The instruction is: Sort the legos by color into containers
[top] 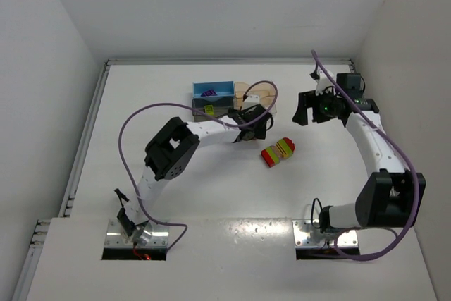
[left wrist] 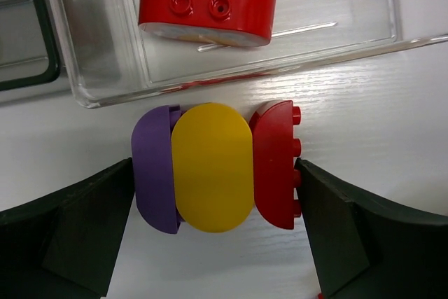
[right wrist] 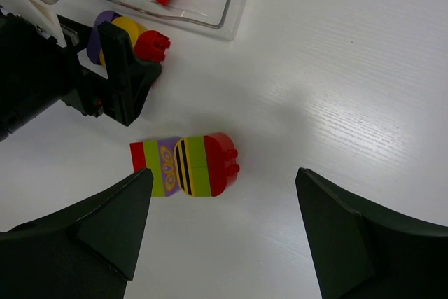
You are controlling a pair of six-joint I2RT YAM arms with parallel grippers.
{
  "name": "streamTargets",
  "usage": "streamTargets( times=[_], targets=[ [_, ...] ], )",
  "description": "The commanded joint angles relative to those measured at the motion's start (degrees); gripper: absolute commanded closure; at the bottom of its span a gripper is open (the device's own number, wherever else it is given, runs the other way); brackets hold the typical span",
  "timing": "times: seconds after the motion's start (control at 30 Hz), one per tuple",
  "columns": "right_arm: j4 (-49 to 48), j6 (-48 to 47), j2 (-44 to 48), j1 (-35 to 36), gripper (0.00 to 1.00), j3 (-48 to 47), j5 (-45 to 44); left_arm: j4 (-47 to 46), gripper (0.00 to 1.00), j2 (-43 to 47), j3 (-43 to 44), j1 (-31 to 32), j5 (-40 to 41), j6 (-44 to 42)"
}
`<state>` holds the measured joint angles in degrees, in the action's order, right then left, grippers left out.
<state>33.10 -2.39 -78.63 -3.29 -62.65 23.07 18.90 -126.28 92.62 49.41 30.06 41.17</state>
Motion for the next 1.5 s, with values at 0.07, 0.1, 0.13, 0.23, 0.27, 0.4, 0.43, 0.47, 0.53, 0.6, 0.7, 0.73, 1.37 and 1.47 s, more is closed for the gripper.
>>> streamTargets(
  times=[0.07, 0.1, 0.13, 0.23, 0.27, 0.4, 0.43, 0.47, 0.53, 0.6, 0.7, 0.73, 1.37, 1.47],
  targets=[
    [-0.76, -0.07, -1.97, -0.31, 0.16, -3.18, 1.1, -0.17, 0.0, -1.51, 2.65, -0.45, 2.02, 0.84],
    [-0.76, -0.07, -1.97, -0.31, 0.16, -3.18, 1.1, -0.17, 0.0, -1.51, 2.65, -0.45, 2.02, 0.84],
    [-0.76, -0.07, -1.97, -0.31, 0.16, -3.18, 1.1, -0.17, 0.01, -1.51, 2.65, -0.45, 1.49, 0.84],
    [-0.76, -0.07, -2.49, -0.31, 0.16, -3.18, 2.15, -0.17, 0.13, -0.73, 2.13, -0.45, 0.09, -0.38],
    [-0.76, -0.07, -2.49, -0.31, 0.16, -3.18, 2.15, -0.17, 0.2, 1.19, 0.21, -0.45, 0.08, -1.0],
    [-0.76, -0.59, -1.88, 0.39, 0.17, -1.86, 3.47, -2.28, 0.33, 8.56, -7.35, -0.45, -2.36, -2.66],
    [-0.76, -0.59, -1.88, 0.39, 0.18, -1.86, 5.3, -3.15, 0.36, 10.33, -9.19, -0.45, -3.6, -3.8],
    [-0.76, -0.59, -1.88, 0.39, 0.18, -1.86, 6.45, -3.68, 0.4, 12.26, -12.95, -0.45, -4.91, -6.69],
    [0.73, -0.59, -2.49, 0.91, 0.18, -1.86, 10.3, -5.44, 0.47, 19.27, -17.27, -0.45, -9.31, -9.86],
    [2.92, -0.59, -3.11, 0.92, 0.18, -1.86, 16.26, -9.02, 0.49, 28.57, -24.83, -0.45, -15.34, -15.66],
    [6.09, -1.12, -6.52, 0.92, 0.18, -2.47, 26.71, -15.27, 0.5, 40.19, -37.53, -0.45, -25.18, -22.78],
    [8.19, -1.64, -7.41, 1.44, 0.18, -2.47, 29.37, -17.55, 0.5, 44.06, -40.64, -0.45, -27.49, -24.19],
    [6.89, 3.27, -11.54, 17.43, 0.19, -7.13, 45.15, -23.55, 0.56, 57.46, -44.55, 6.14, -31.21, -40.63],
    [7.42, 3.27, -12.77, 18.58, 0.19, -7.65, 44.61, -24.17, 0.56, 56.41, -43.41, 7.19, -29.9, -40.64]
  ],
)
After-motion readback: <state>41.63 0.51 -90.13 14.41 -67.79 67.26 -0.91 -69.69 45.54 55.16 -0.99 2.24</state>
